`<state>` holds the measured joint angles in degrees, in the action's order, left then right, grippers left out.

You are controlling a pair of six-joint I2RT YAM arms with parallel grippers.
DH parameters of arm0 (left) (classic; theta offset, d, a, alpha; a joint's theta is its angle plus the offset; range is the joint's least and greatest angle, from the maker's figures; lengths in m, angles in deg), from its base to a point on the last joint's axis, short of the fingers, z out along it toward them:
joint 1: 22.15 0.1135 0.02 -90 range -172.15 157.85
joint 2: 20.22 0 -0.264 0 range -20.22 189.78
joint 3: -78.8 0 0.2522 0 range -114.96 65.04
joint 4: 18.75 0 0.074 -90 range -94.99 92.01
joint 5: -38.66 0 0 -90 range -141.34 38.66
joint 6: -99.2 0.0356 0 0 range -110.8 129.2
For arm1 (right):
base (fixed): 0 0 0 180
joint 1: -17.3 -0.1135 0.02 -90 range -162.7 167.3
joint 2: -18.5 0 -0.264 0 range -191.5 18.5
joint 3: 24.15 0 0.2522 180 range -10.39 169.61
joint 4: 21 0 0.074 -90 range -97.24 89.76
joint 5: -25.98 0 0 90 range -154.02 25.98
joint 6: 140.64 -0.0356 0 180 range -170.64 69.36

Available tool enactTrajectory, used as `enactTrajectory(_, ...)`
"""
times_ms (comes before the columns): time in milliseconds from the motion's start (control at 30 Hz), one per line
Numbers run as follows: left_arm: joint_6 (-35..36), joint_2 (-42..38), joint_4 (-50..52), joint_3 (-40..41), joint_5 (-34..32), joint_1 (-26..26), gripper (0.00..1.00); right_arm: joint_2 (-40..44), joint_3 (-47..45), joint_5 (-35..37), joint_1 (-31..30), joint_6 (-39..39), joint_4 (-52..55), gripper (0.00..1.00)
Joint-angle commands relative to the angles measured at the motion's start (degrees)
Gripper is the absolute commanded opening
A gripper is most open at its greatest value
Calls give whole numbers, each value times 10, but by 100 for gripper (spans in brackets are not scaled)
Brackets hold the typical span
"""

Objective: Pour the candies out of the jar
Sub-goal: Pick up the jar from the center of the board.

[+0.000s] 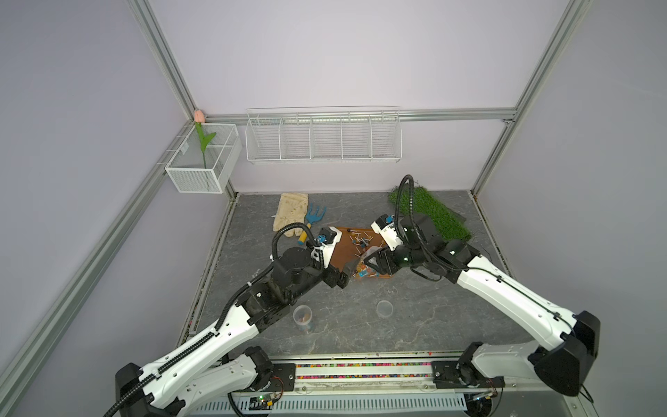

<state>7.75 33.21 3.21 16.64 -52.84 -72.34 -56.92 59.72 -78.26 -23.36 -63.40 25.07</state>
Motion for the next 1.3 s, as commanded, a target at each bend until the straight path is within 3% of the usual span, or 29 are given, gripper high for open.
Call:
enactTrajectory(0, 28, 2, -14, 14, 66, 2, 95, 9, 29, -28, 4, 21, 9, 47)
enactTrajectory(167, 48, -7, 10, 24, 100, 0, 95, 19, 28, -49, 21, 18, 14, 47)
enactTrajectory(333, 49, -24, -35, 50, 126, -1, 95, 33, 43, -84, 28, 25, 16, 47)
enactTrajectory(700, 118, 73, -42, -13, 163, -1, 94, 35, 115, -208, 41, 71, 72, 47)
enactTrajectory(933, 106, 79, -91, -7, 181, -1, 82, 37, 122, -214, 41, 74, 97, 47)
enactTrajectory(1267, 103, 93, -81, -8, 211, -10, 66, 41, 124, -242, 42, 64, 87, 47)
